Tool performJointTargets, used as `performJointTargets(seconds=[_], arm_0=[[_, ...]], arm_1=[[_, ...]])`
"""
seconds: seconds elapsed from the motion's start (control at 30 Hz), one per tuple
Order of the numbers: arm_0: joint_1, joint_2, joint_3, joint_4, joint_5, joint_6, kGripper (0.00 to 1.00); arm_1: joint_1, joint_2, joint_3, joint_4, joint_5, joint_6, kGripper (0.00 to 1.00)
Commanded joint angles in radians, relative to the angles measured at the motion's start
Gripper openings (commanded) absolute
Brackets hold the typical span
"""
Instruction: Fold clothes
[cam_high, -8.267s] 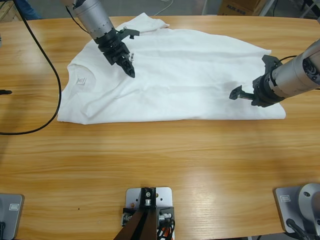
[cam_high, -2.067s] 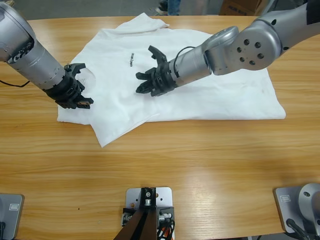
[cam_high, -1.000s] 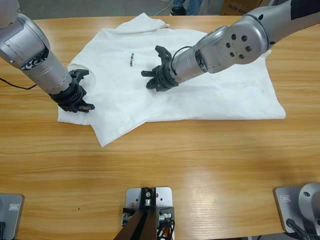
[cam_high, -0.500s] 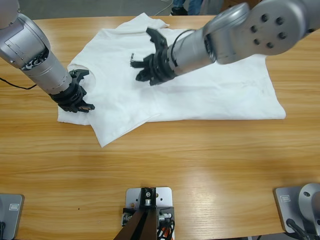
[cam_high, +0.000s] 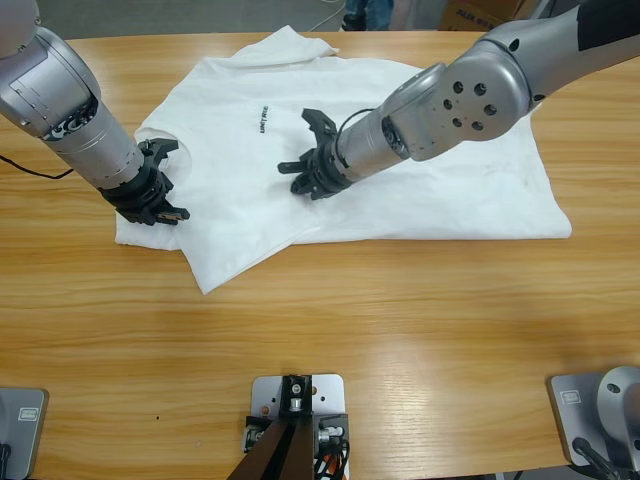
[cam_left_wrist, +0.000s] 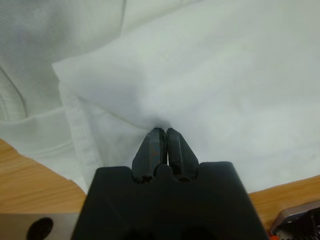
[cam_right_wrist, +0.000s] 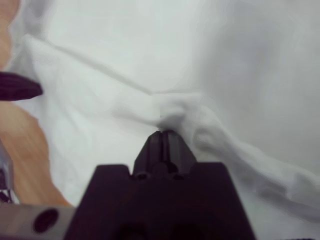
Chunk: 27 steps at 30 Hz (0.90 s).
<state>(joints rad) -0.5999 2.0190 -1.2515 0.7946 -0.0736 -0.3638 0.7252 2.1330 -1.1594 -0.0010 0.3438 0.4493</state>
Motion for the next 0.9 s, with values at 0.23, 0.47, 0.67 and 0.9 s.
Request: performJointTargets(seconds=[0.23,0.47,0.67,0.9], arm_0=[[-0.016,0.073,0.038,-0.011,0.016,0.013,0.000],[0.033,-0.003,0.002,0.008,0.043,0.012,0.000],[0.057,-0.122,-0.053,0.052,0.031,0.040,0.138],[0.109,-0.406,0.202,-0.081,-0.179,-0.173,0.995]], arm_1=[[-0.020,-0.009,0.014,0.131,-0.190,0.049,0.000],[-0.024,-0.259,0.006,0.352,-0.379,0.058,1.000],[-0.189,-0.526,0.129,0.498,-0.448,0.060,1.000],[-0.222,-0.811,0.296,0.546,-0.337,0.123,1.000]])
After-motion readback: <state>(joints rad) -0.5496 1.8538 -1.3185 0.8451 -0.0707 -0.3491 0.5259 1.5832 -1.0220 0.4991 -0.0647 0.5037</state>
